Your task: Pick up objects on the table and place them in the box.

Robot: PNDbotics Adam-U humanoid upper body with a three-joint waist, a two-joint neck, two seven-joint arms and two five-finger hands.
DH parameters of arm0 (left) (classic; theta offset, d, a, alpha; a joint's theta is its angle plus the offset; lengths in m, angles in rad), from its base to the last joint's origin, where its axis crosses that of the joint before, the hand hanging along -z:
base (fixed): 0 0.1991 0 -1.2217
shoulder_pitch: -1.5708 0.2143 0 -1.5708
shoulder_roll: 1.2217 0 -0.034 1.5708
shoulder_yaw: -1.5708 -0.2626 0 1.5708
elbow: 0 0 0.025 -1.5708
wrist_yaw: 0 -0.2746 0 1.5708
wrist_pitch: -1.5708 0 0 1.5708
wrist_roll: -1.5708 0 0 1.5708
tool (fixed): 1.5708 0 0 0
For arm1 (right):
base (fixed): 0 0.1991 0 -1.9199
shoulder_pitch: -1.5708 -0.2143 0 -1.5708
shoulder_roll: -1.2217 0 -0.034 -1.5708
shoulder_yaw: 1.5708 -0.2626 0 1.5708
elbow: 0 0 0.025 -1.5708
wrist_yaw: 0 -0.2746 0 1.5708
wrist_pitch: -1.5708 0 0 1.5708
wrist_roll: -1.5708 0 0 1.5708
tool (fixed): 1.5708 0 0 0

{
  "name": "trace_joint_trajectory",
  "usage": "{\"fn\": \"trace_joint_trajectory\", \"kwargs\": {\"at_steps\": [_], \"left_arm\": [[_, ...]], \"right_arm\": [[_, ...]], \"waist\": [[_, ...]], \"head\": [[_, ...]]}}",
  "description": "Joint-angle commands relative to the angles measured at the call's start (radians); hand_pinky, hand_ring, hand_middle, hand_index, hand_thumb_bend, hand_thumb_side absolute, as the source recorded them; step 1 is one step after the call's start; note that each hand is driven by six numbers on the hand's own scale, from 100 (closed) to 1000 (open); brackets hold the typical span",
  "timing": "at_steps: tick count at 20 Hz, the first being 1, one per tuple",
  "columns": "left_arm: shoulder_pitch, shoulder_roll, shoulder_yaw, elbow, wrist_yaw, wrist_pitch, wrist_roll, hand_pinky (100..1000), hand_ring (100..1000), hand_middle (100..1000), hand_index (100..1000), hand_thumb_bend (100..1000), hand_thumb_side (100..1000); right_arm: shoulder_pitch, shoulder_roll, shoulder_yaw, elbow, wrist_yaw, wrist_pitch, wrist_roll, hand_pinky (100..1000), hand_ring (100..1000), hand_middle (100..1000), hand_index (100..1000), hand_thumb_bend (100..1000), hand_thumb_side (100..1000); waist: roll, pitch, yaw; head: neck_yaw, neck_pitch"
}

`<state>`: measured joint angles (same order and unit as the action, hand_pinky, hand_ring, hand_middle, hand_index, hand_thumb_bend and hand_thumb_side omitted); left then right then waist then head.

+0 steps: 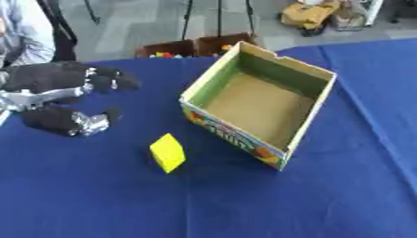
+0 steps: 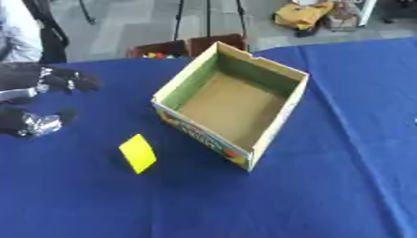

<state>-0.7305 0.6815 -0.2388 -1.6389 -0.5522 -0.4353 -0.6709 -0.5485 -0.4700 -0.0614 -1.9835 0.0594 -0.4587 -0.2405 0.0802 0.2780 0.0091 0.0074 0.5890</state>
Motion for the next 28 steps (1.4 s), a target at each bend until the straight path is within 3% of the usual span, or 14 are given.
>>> {"fn": "trace_joint_trajectory", "kwargs": {"at_steps": [1, 3, 5, 8, 10, 13, 15, 17, 20, 22, 26, 28], "left_arm": [[-0.018, -0.008, -0.007, 0.012, -0.036, -0.041, -0.011, 707, 836, 932, 1000, 100, 1000], [-0.02, -0.021, -0.012, 0.021, -0.042, -0.038, 0.0, 711, 834, 927, 1000, 102, 1000], [-0.026, -0.033, -0.02, 0.028, -0.042, -0.044, -0.004, 711, 833, 922, 1000, 218, 1000], [-0.036, -0.049, -0.035, 0.032, -0.043, -0.071, -0.036, 717, 836, 929, 1000, 499, 1000], [-0.042, -0.059, -0.041, 0.034, -0.046, -0.092, -0.062, 721, 839, 933, 1000, 580, 1000], [-0.053, -0.085, -0.048, 0.052, -0.048, -0.103, -0.096, 718, 832, 926, 1000, 534, 1000], [-0.057, -0.1, -0.053, 0.072, -0.048, -0.1, -0.119, 713, 824, 930, 1000, 407, 1000], [-0.056, -0.115, -0.055, 0.096, -0.041, -0.091, -0.143, 708, 813, 928, 1000, 389, 1000], [-0.059, -0.133, -0.052, 0.117, -0.047, -0.084, -0.17, 681, 797, 905, 1000, 482, 1000], [-0.06, -0.147, -0.039, 0.118, -0.097, -0.089, -0.163, 627, 769, 874, 1000, 645, 1000], [-0.048, -0.171, -0.029, 0.146, -0.217, -0.112, -0.116, 591, 747, 861, 1000, 690, 1000], [-0.044, -0.186, -0.031, 0.179, -0.232, -0.119, -0.113, 586, 742, 858, 1000, 654, 1000]], "right_arm": [[-0.002, -0.014, -0.009, -0.017, -0.009, 0.004, 0.001, 761, 768, 613, 838, 100, 556], [0.001, -0.014, -0.01, -0.017, -0.008, 0.005, 0.001, 761, 768, 612, 838, 100, 555], [0.002, -0.013, -0.01, -0.017, -0.008, 0.006, 0.002, 762, 769, 611, 838, 100, 555], [0.002, -0.013, -0.012, -0.017, -0.008, 0.006, 0.002, 762, 769, 611, 838, 100, 555], [0.002, -0.013, -0.012, -0.017, -0.008, 0.005, 0.002, 762, 769, 610, 838, 100, 555], [0.002, -0.011, -0.012, -0.017, -0.008, 0.005, 0.002, 762, 769, 609, 837, 100, 553], [0.002, -0.011, -0.012, -0.017, -0.008, 0.005, 0.002, 762, 769, 609, 837, 100, 551], [0.002, -0.01, -0.013, -0.017, -0.009, 0.006, 0.002, 763, 769, 608, 836, 100, 550], [0.005, -0.009, -0.013, -0.017, -0.009, 0.007, 0.004, 763, 769, 607, 836, 100, 548], [0.006, -0.008, -0.014, -0.017, -0.009, 0.008, 0.004, 763, 769, 607, 836, 100, 546], [0.008, -0.008, -0.015, -0.017, -0.009, 0.009, 0.005, 764, 771, 605, 836, 100, 543], [0.008, -0.007, -0.015, -0.017, -0.009, 0.01, 0.006, 764, 771, 604, 835, 100, 540]], "waist": [[0.015, -0.04, 0.006], [0.015, -0.04, 0.009], [0.015, -0.04, 0.008], [0.013, -0.038, 0.004], [0.012, -0.037, 0.002], [0.01, -0.036, -0.001], [0.01, -0.035, -0.003], [0.01, -0.034, -0.004], [0.011, -0.034, -0.004], [0.011, -0.034, -0.004], [0.011, -0.033, -0.005], [0.01, -0.032, -0.007]], "head": [[0.003, 0.004], [0.003, 0.005], [0.003, 0.005], [0.007, 0.005], [0.01, 0.005], [0.016, 0.005], [0.02, 0.005], [0.023, 0.004], [0.029, 0.006], [0.031, 0.007], [0.035, 0.007], [0.038, 0.007]]}}
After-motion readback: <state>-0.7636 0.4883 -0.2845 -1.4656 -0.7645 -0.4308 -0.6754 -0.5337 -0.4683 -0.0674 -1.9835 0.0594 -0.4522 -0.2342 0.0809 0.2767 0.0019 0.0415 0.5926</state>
